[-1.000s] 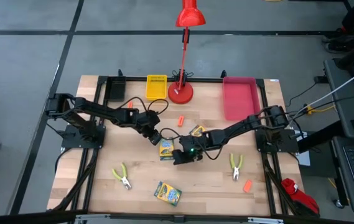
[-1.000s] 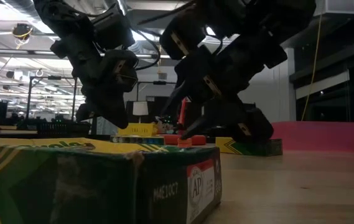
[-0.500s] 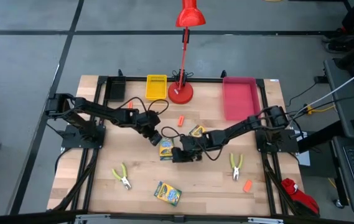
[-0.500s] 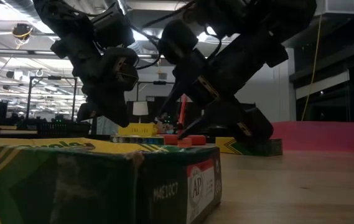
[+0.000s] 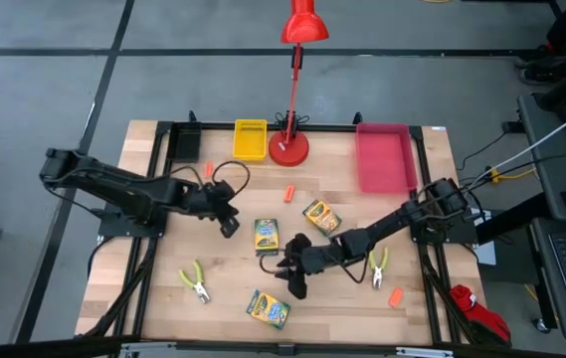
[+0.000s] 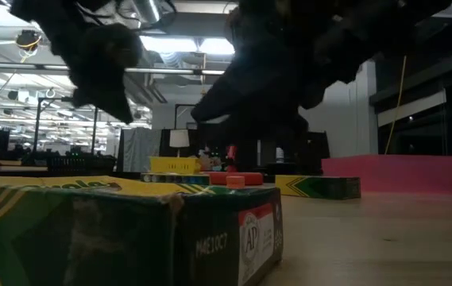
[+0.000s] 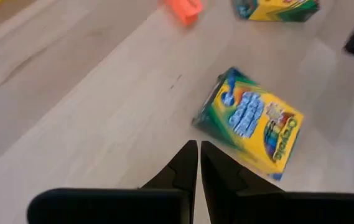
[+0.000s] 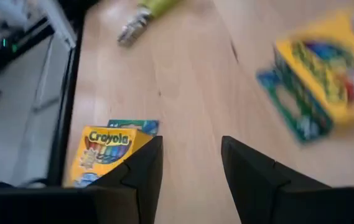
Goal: Pick & Place School Supplies
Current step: Put the yellow crayon box into the red bin
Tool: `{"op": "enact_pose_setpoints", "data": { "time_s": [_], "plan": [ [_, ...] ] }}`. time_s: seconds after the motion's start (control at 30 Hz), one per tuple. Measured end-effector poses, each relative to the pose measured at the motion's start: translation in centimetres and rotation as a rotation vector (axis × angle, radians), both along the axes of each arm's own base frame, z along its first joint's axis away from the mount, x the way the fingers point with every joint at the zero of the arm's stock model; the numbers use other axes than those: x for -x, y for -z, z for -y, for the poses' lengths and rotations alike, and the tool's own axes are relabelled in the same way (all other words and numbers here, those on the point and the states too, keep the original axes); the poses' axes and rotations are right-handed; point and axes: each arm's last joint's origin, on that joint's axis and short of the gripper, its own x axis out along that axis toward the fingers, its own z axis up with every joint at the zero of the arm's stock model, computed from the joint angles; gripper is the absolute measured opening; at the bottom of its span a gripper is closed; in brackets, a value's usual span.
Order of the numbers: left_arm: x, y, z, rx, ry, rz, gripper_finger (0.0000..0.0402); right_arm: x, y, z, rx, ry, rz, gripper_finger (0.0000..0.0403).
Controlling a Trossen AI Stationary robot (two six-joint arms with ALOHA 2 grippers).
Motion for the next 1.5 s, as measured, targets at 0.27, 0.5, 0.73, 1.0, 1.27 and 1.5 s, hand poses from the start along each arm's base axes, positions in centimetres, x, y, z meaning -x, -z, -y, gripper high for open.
{"op": "enact_pose_setpoints", "data": {
  "time_s": [0.27,0.5,0.73,1.0,1.27,1.5],
  "plan": [
    [1.9,0.3,3.9,-0.074,-0.076,-0.008,0.0015,-1.1,-1.8,-0.3,0.442,-0.151,-0.003,0.0166],
    [3.1,1.8,6.1,-0.102,-0.188,-0.045,0.0015,-2.2,-2.6,0.3,0.618,-0.055,-0.168,0.0166],
    [4.1,2.5,7.2,-0.144,-0.248,-0.042,0.0015,-4.9,0.4,-2.9,0.678,-0.164,-0.247,0.0166],
    [5.0,2.6,7.5,-0.143,-0.26,-0.07,0.0015,-5.3,2.3,-4.4,0.794,-0.028,-0.298,0.0166],
    [5.1,2.6,7.7,-0.124,-0.269,-0.066,0.0015,-5.0,3.2,-3.9,0.792,0.014,-0.358,0.0166],
    [5.1,2.6,7.7,-0.117,-0.277,-0.064,0.0015,-5.5,3.3,-2.4,0.813,0.065,-0.375,0.0161]
  ]
}}
